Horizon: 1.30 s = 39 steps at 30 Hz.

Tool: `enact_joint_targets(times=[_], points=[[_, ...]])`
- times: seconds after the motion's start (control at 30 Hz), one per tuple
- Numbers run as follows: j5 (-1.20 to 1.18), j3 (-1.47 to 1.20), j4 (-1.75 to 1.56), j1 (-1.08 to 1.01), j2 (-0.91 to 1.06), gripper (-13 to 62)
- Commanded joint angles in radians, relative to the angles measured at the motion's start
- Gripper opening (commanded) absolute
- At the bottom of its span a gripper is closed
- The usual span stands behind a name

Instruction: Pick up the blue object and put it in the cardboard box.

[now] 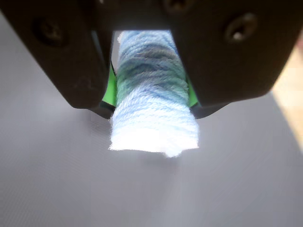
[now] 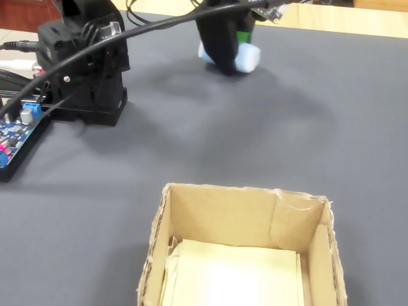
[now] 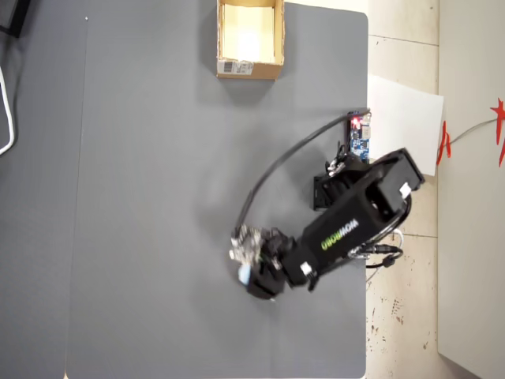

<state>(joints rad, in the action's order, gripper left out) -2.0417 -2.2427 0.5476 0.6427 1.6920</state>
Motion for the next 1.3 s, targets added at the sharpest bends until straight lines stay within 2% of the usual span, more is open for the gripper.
enact_joint_targets(times=[0.0, 0.43, 0.7, 1.03, 1.27], points=[[0.018, 0.034, -0.071, -0.044, 0.074, 12.1], [0.143, -0.043, -0.255, -0.371, 0.276, 12.2], [0.282, -0.14, -0.514, -0.641, 0.39, 12.2], [0.457, -0.126, -0.736, -0.962, 0.405, 12.1], [0.538, 0.031, -0.756, -1.261, 0.327, 12.1]])
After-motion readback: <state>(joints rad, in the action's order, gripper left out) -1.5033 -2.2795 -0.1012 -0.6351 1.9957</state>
